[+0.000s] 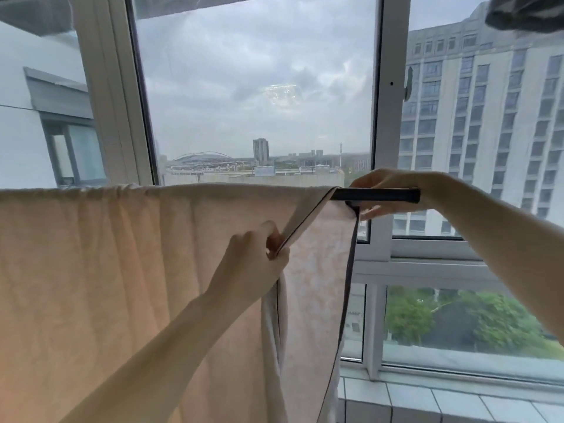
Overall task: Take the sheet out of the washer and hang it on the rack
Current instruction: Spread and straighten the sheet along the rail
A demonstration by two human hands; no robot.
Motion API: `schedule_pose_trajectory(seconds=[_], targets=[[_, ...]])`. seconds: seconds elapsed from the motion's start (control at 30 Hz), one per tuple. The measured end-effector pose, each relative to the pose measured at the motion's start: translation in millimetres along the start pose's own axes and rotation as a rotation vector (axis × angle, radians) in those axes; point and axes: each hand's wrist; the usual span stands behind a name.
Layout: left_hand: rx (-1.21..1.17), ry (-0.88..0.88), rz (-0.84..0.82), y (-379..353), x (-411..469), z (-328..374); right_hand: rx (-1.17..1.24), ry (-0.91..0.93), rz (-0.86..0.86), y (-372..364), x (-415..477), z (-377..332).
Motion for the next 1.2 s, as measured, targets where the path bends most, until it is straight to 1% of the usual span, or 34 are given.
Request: schedule_pose_trajectory(seconds=[0.07,0.1,0.23,0.33,0.53,0.67,0.77,0.9,0.93,1.0,1.07,1.13,1.2], targets=[[-0.015,0.001,0.0,-4,-2,-2,0.164,0.007,0.036,-5,3,18],[-0.02,0.0,0.002,-6,-3,-2,0.205,0.022,0.061,-11,5,25],[-0.031,-0.014,0.003,-17,-6,0,0.26,0.089,0.086,-48,8,41],[-0.043,-0.032,-0.002,-25,-9,3,0.328,0.183,0.194,-78,3,45],[-0.123,0.018,-0.003,-35,-8,12,0.196,0.243,0.4,-115,-8,44],[-0.187,-0.035,0.121,-32,7,29,0.203,0.308,0.562,-116,-9,33],[-0.256,-0.047,0.208,-28,19,38,0.2,0.314,0.678,-112,-5,29],[-0.324,-0.063,0.27,-20,25,40,0.14,0.359,0.655,-113,-7,32],[-0.33,-0.072,0.279,-17,27,39,0.113,0.363,0.675,-112,-7,32],[-0.325,-0.08,0.282,-13,32,38,0.059,0.368,0.784,-109,-5,29],[-0.252,-0.077,0.282,-10,41,38,0.063,0.349,0.9,-103,-2,21],[-0.141,-0.067,0.305,-8,49,43,0.143,0.333,0.948,-98,1,15],[-0.101,-0.059,0.338,-7,54,52,0.277,0.337,0.943,-97,1,13]])
Point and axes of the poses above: each hand's wrist, its own x-axis towards the middle knuckle, its own y-axis out of the back of the hand, z = x × y, and after that the axes turned 1 degree about -y, right-handed
